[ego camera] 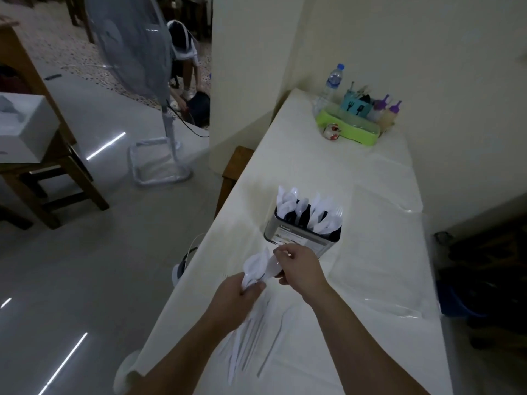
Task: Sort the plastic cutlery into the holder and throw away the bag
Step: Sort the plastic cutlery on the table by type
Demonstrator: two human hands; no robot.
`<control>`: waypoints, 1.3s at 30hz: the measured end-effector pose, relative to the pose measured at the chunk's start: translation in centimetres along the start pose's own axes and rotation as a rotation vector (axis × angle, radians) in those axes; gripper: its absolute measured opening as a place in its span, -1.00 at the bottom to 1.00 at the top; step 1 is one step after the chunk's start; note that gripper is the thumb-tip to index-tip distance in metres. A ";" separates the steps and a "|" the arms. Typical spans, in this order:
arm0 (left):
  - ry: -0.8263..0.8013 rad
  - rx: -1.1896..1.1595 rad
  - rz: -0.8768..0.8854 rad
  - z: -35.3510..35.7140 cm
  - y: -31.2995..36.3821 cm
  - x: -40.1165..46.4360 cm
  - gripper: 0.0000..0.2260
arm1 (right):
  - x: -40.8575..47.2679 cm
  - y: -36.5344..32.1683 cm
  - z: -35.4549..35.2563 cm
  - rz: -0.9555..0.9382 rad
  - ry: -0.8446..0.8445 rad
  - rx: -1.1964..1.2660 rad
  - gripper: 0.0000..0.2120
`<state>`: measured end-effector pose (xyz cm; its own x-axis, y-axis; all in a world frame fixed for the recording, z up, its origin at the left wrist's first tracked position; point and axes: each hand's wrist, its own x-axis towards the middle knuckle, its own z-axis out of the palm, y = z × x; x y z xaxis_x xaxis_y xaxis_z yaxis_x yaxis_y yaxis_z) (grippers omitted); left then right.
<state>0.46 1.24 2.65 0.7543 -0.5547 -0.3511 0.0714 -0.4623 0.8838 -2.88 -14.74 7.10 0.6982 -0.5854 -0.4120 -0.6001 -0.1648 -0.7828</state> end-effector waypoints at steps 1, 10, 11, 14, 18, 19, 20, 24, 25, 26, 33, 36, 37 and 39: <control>-0.019 -0.048 -0.023 -0.1 0.2 -0.1 -0.78 | 0.0 0.0 -0.2 -0.016 0.002 -0.011 -0.81; -0.154 -0.187 -0.088 -0.6 1.3 -0.4 -0.68 | -0.4 -0.8 -1.4 -0.053 -0.033 -0.048 -0.87; -0.139 -0.165 -0.078 -0.7 1.5 -0.4 -0.70 | -0.3 -1.0 -1.6 -0.038 -0.056 -0.062 -0.87; -0.097 -0.145 -0.058 -0.5 2.3 -0.3 -0.74 | 0.0 -1.8 -2.3 0.000 -0.063 -0.130 -0.88; -0.076 -0.184 -0.051 -0.3 3.5 0.2 -0.74 | 0.5 -2.9 -2.9 -0.006 -0.017 -0.166 -0.91; -0.074 -0.187 -0.054 -0.3 3.8 0.4 -0.74 | 0.6 -3.1 -3.0 -0.009 0.002 -0.172 -0.91; -0.071 -0.184 -0.054 -0.4 4.0 0.6 -0.73 | 0.8 -3.3 -3.2 -0.019 0.020 -0.180 -0.92; -0.067 -0.162 -0.031 -0.6 5.1 1.5 -0.72 | 1.1 -3.9 -4.0 -0.091 0.063 -0.217 -0.88; -0.068 -0.165 -0.029 -0.6 5.5 1.7 -0.71 | 1.1 -4.0 -4.3 -0.116 0.077 -0.226 -0.86; -0.068 -0.175 -0.029 -0.7 5.8 1.9 -0.71 | 1.3 -4.0 -4.6 -0.143 0.096 -0.242 -0.83; -0.059 -0.305 -0.080 -0.7 7.1 3.0 -0.80 | 1.8 -4.9 -8.1 -0.270 0.291 -0.329 -0.80; 0.001 -0.320 -0.100 -0.5 6.4 3.5 -0.85 | 2.2 -5.9 -10.4 -0.314 0.438 -0.267 -0.82; 0.018 -0.314 -0.109 -0.5 6.1 3.6 -0.86 | 2.4 -6.3 -11.2 -0.340 0.491 -0.259 -0.83; 0.042 -0.315 -0.135 -0.4 5.6 3.5 -0.86 | 2.9 -7.1 -12.4 -0.389 0.569 -0.255 -0.86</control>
<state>3.80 -3.03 6.51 0.7499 -0.4712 -0.4645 0.3655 -0.2902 0.8844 -1.48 -25.08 17.25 0.6100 -0.7571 0.2339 -0.4705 -0.5835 -0.6619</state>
